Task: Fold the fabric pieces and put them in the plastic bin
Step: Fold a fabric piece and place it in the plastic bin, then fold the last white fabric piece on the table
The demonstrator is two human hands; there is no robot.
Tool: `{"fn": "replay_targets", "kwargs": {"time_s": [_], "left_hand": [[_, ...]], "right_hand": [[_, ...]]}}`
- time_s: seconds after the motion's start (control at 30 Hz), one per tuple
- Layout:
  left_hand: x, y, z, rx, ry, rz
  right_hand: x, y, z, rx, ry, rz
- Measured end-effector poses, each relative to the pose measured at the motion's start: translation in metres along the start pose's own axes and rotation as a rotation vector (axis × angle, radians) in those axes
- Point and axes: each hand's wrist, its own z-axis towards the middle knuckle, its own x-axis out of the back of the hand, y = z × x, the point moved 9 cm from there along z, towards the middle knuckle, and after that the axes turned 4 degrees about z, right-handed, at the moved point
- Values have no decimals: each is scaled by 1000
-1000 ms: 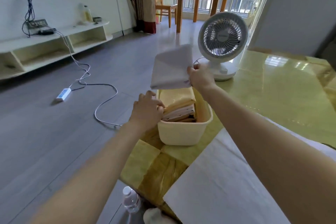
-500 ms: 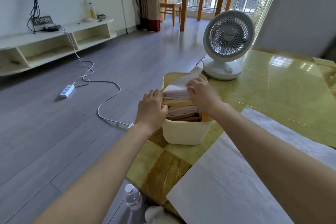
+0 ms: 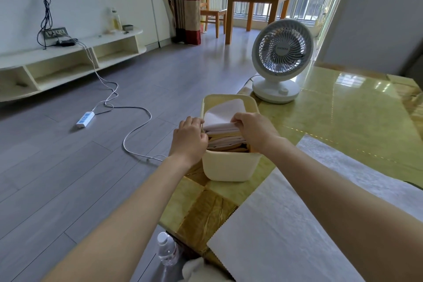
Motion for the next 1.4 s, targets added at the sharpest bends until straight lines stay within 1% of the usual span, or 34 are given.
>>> {"fn": "replay_targets", "kwargs": {"time_s": [0.07, 0.13, 0.2, 0.3, 0.33, 0.4, 0.47, 0.57, 0.6, 0.67, 0.73, 0.83, 0.97, 1.03, 1.1, 1.2, 1.27, 1.4], "left_hand": [[0, 1, -2, -1, -7, 8], [3, 3, -5, -7, 1, 28], [11, 11, -13, -23, 62, 53], [19, 37, -38, -114, 181, 11], [18, 49, -49, -159, 196, -30], [4, 74, -75, -238, 168, -125], [-23, 94, -100, -303, 69, -194], [-83, 116, -132, -373, -197, -220], [-104, 123, -142, -396, -297, -183], [-138, 135, -159, -434, -473, -11], [-155, 144, -169, -465, -545, 130], [-160, 156, -172, -476, -534, 183], [-162, 160, -173, -451, -525, 193], [-159, 166, -177, -456, -498, 149], [-156, 173, -184, -476, -479, 71], [-155, 188, -204, -546, -525, 3], [-152, 199, -217, -607, -525, 19], [-149, 211, -240, -710, -531, 96]], "right_hand": [[-4, 2, -6, -25, -17, -4], [-3, -6, -15, -4, -16, 20], [6, -15, -32, 25, 62, 81], [24, -12, -79, -31, 279, 173], [24, -5, -97, -72, 317, 187], [16, 18, -139, -179, 312, 209], [6, 49, -181, -281, 269, 190], [-8, 107, -242, -501, 137, 15], [-12, 128, -263, -603, 70, -46], [-18, 163, -301, -775, -66, -124], [-25, 184, -322, -836, -179, -139], [-30, 196, -326, -825, -254, -79], [-22, 207, -308, -763, -241, -29], [-14, 213, -301, -728, -230, -34], [-8, 214, -298, -693, -199, -37], [-4, 202, -307, -638, -90, -8], [-3, 184, -321, -588, -29, -6], [-9, 149, -359, -460, -1, -59]]}}
